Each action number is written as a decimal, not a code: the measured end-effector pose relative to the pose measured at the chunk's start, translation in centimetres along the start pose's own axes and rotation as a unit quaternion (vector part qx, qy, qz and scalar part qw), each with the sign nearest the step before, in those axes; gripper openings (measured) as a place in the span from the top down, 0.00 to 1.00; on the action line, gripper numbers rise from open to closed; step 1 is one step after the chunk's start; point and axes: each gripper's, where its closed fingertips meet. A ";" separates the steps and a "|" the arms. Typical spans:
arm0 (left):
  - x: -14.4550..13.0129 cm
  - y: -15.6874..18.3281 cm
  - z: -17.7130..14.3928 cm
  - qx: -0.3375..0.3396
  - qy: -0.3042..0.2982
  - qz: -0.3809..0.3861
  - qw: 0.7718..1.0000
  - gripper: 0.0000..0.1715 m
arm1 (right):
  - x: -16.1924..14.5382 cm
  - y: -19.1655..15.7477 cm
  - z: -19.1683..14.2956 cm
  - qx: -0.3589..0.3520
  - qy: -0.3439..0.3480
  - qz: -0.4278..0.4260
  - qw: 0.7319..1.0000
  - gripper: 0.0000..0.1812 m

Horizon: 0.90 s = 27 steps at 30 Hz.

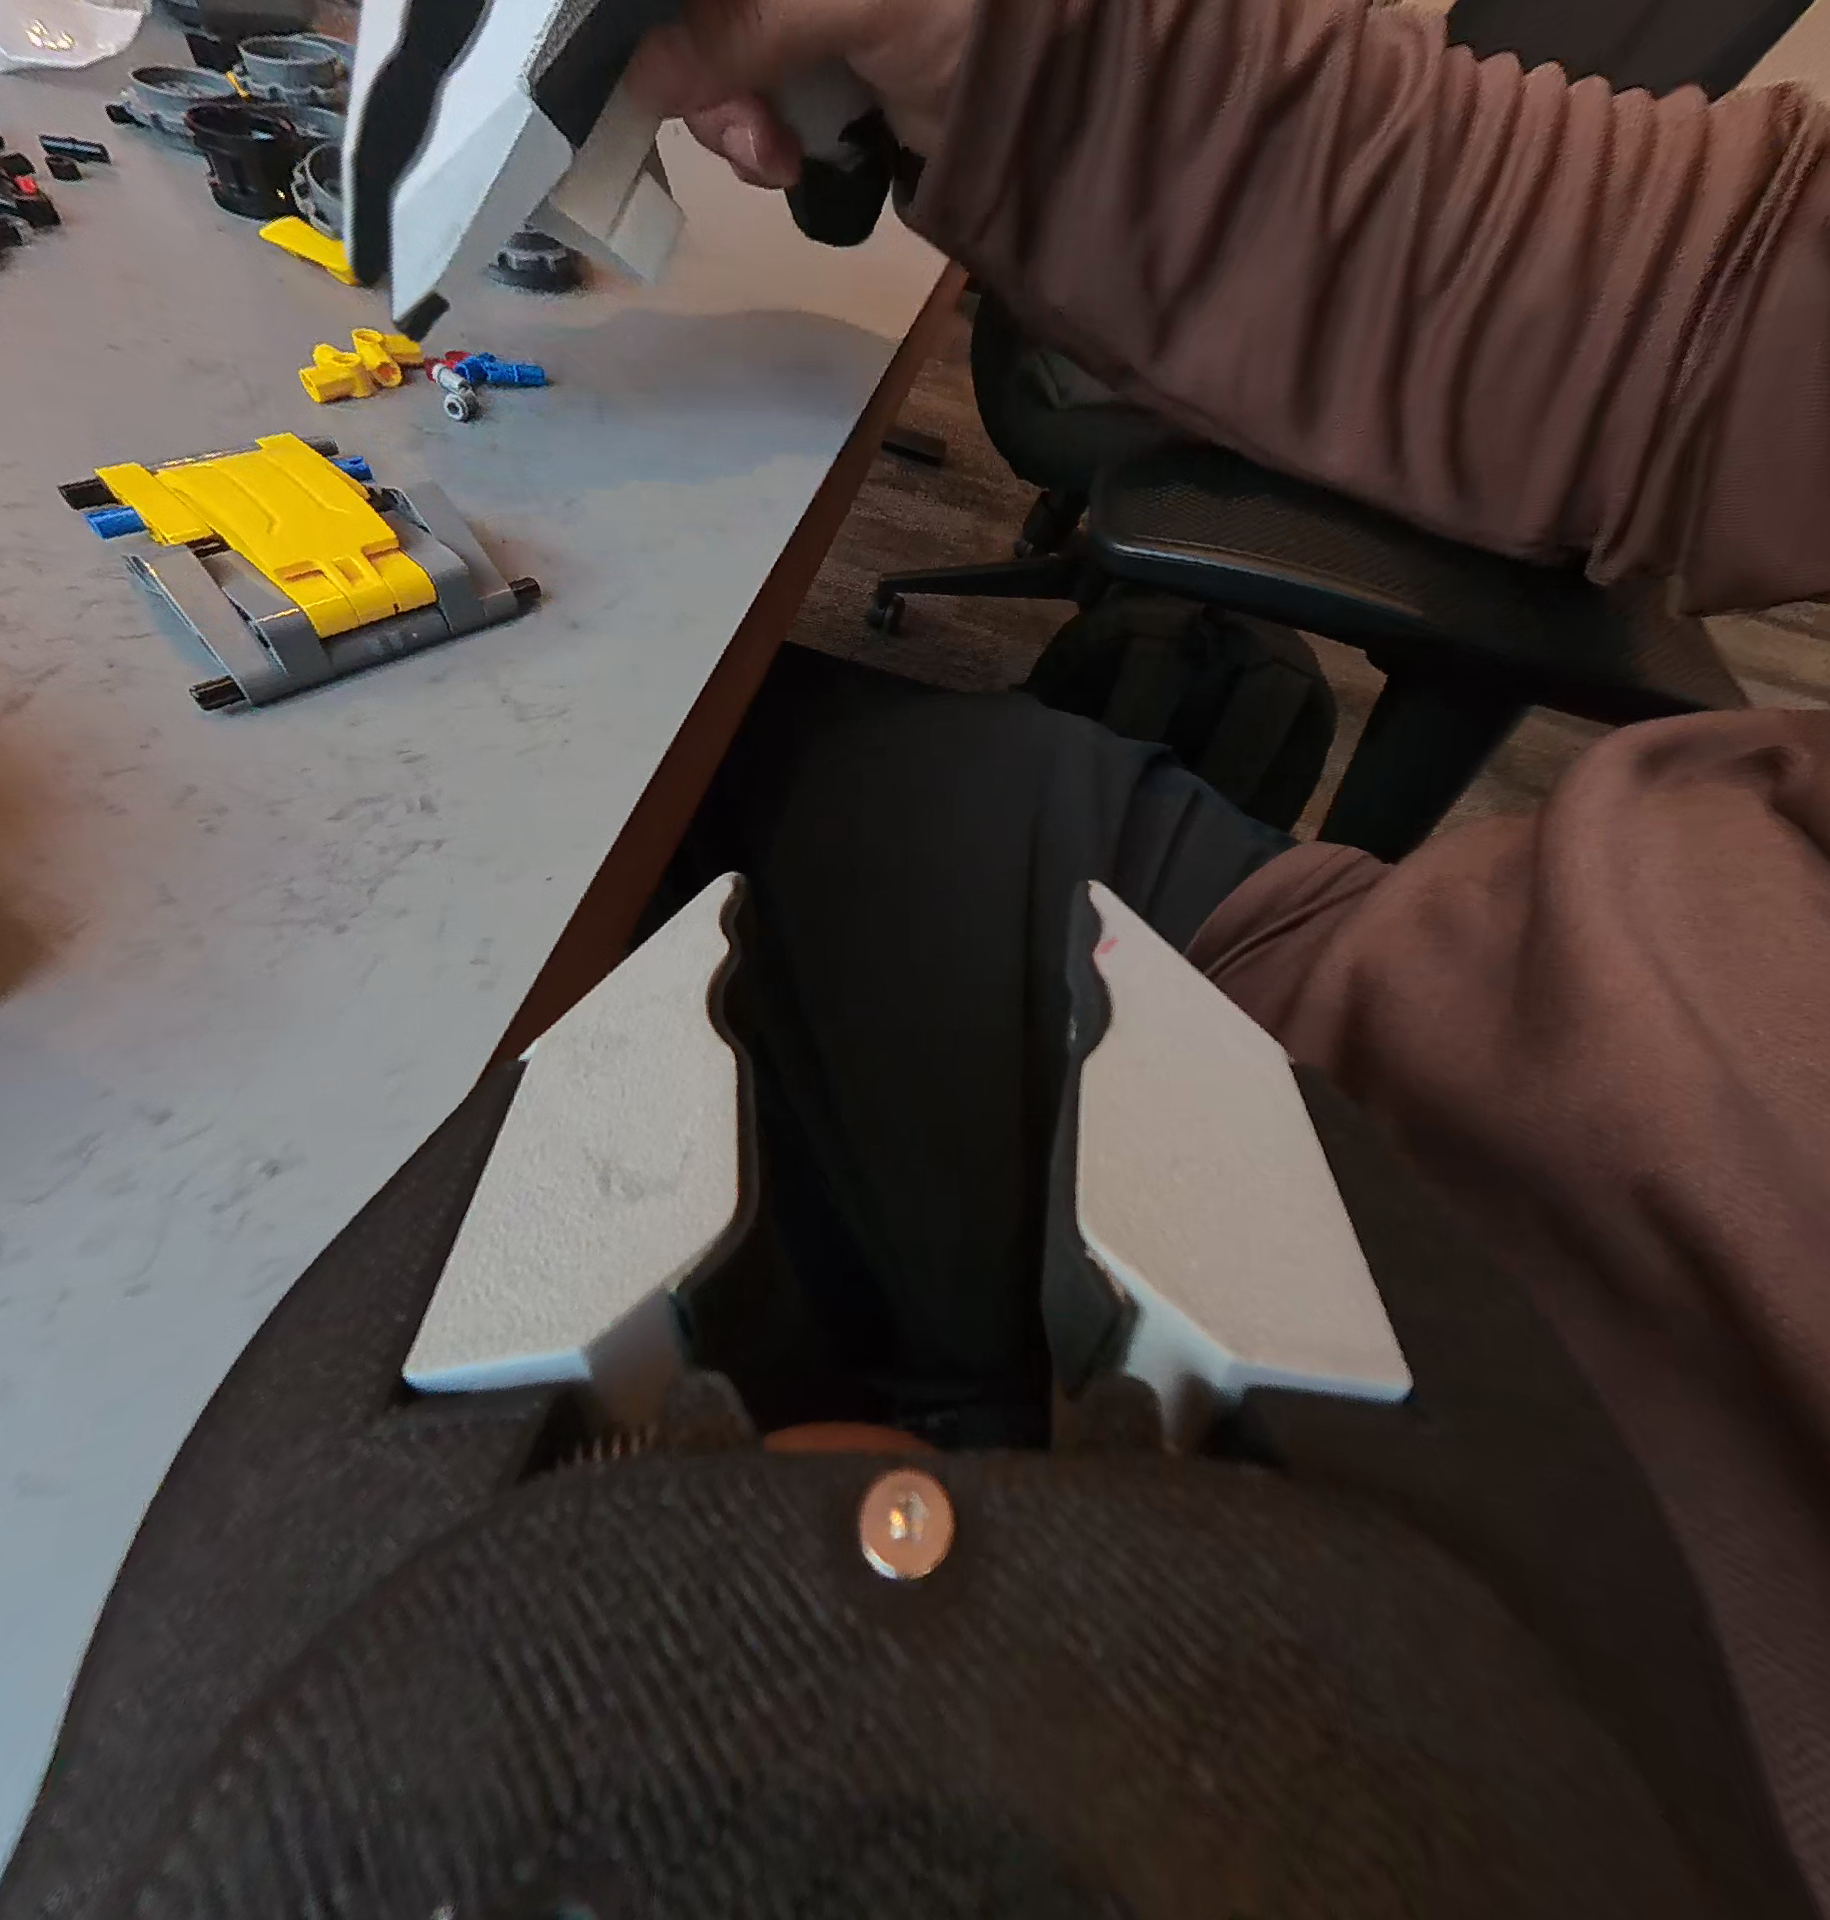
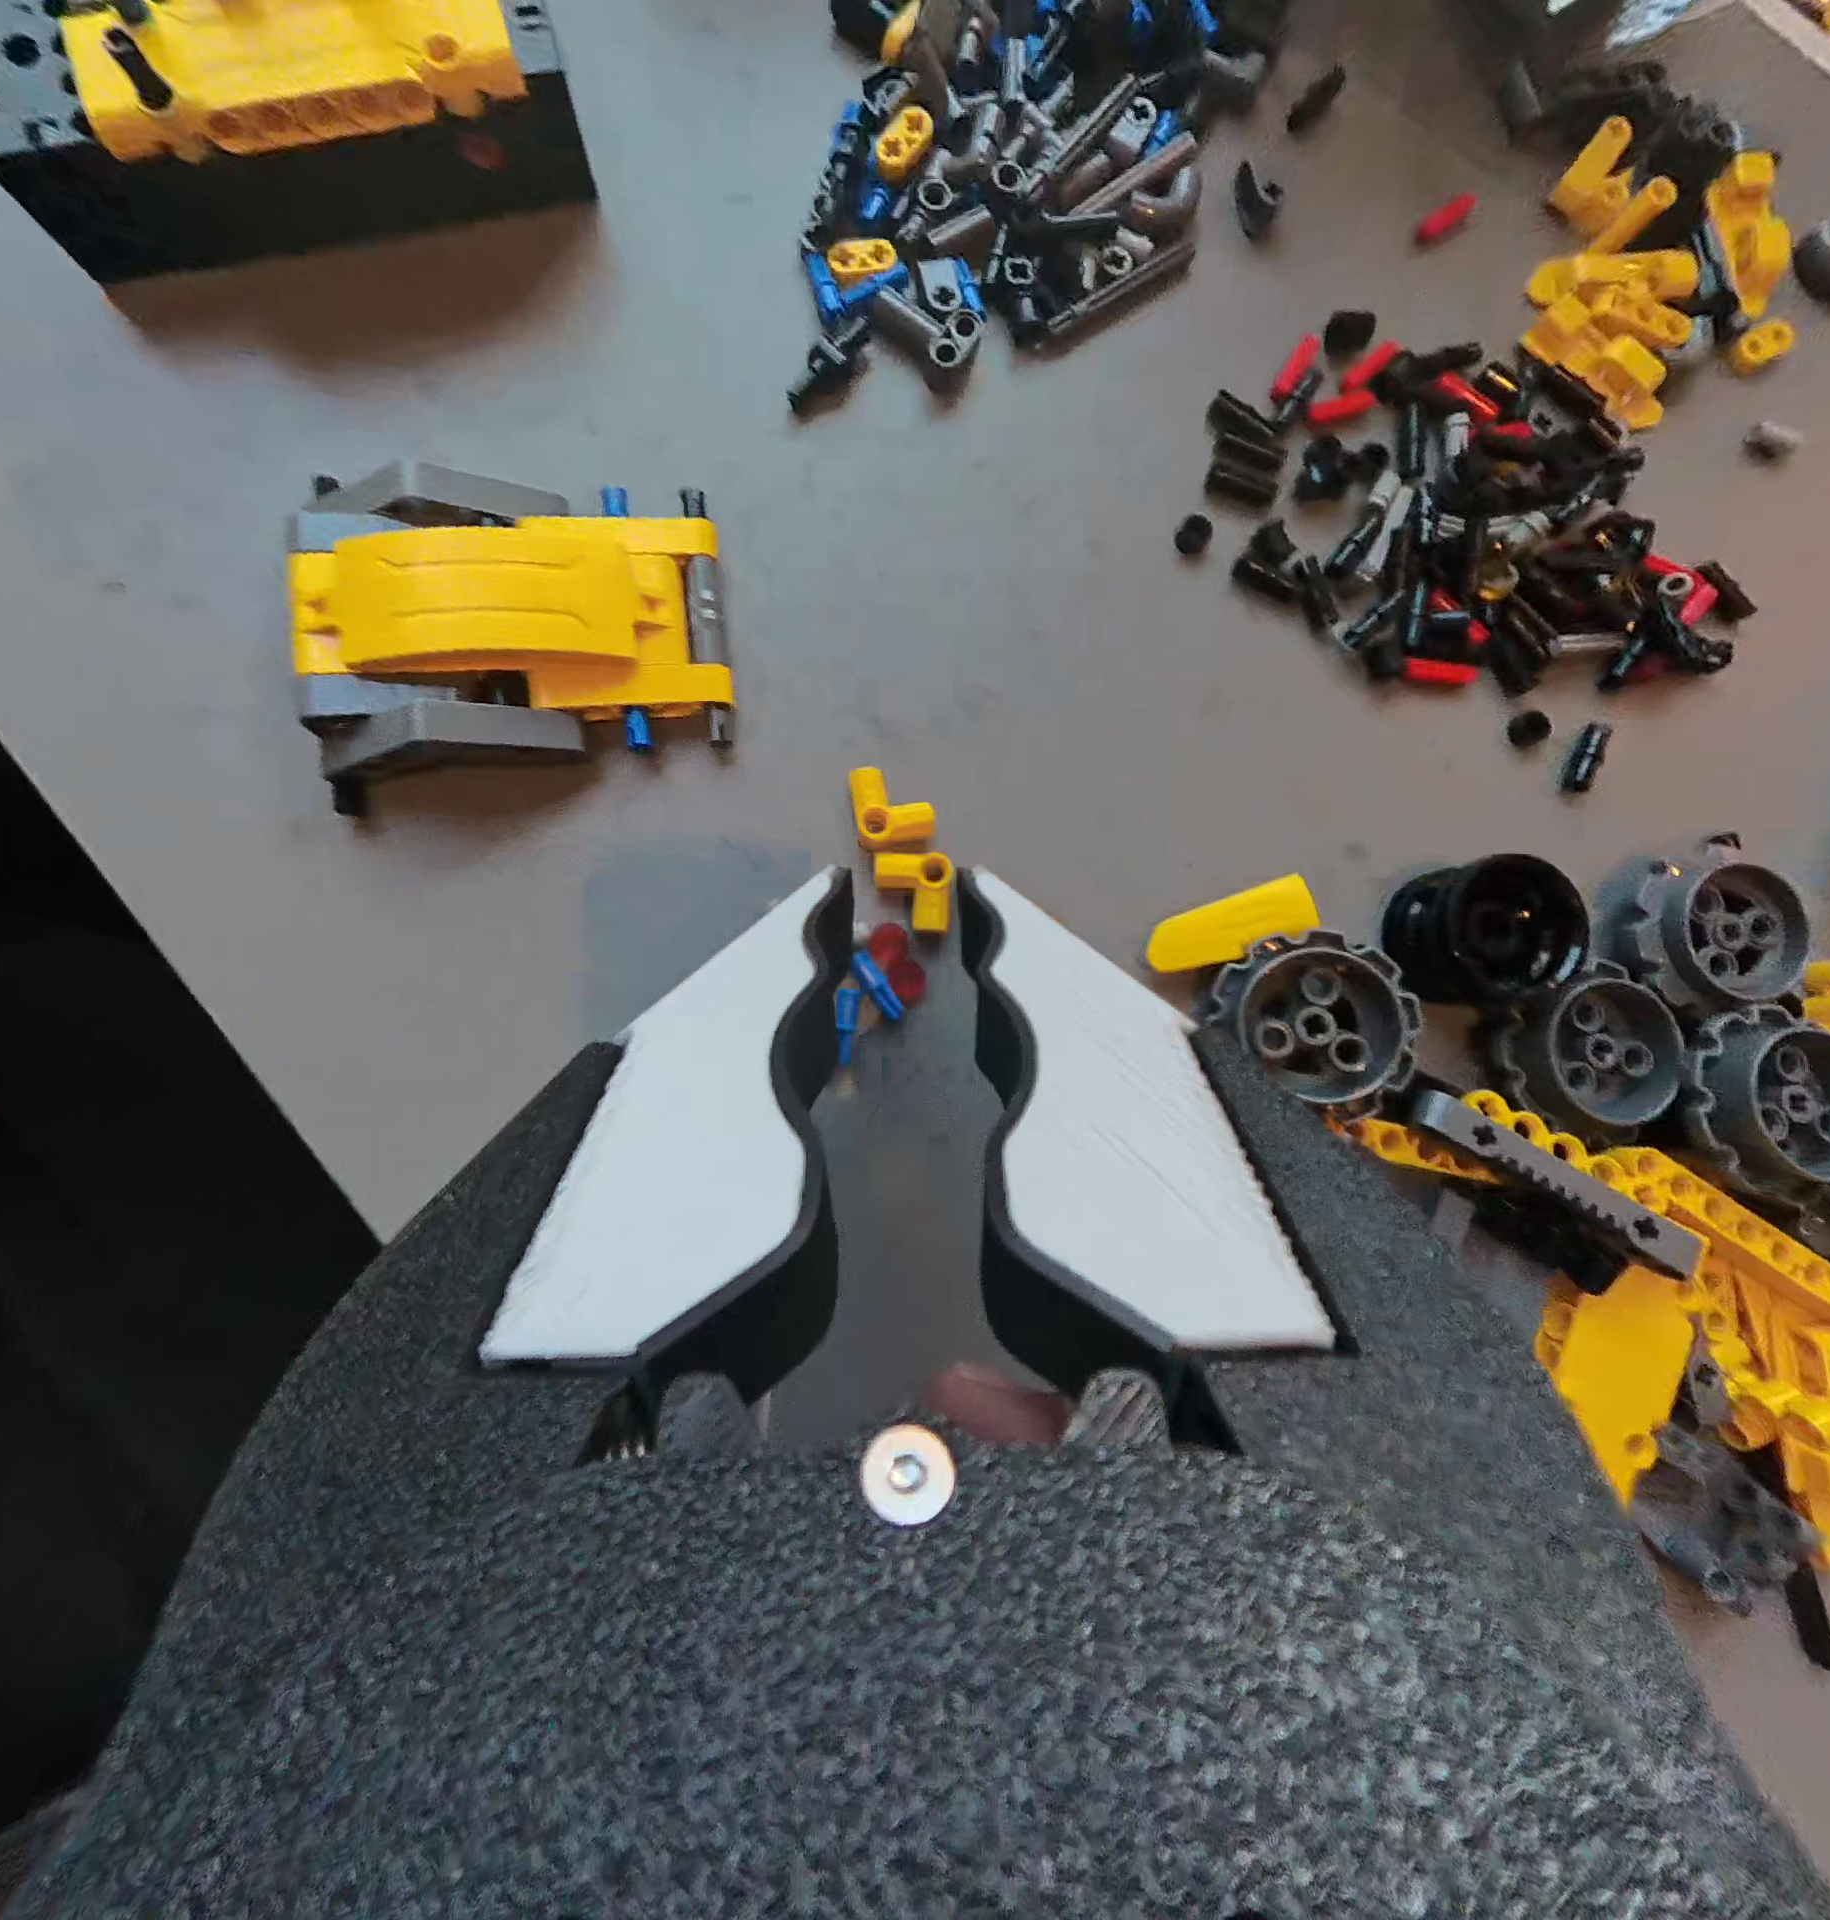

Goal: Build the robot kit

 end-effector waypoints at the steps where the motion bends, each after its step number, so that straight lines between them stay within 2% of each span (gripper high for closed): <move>1: 0.0 0.0 0.0 -0.001 0.000 -0.002 1.000 0.66 | -0.2 0.4 0.1 0.001 -0.005 0.003 1.000 0.89; 6: -0.1 0.0 0.3 -0.001 -0.004 -0.002 1.000 0.66 | -1.1 0.9 1.0 0.028 -0.048 -0.003 0.998 0.92; 14: -0.2 -0.2 0.4 0.000 -0.007 -0.003 1.000 0.66 | -1.0 0.8 1.5 0.055 -0.057 -0.004 0.997 0.97; 21: 0.3 -0.4 -0.4 0.003 0.006 -0.005 1.000 0.67 | 1.0 0.2 -1.0 0.038 0.000 0.029 0.999 0.97; 24: 0.4 -0.4 -0.6 0.004 0.009 -0.002 1.000 0.67 | 1.9 -1.4 -1.7 0.034 0.033 0.035 0.998 0.97; 27: 0.4 -0.3 -0.7 0.007 0.010 0.002 1.000 0.67 | 1.8 -3.4 -1.8 0.034 0.037 0.029 0.998 0.97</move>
Point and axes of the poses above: each gripper's, where its closed fingertips meet, z out along the fingers, x out of its top, y = z × x across the jaws, and after that the axes turned 9 degrees about -z, right-handed
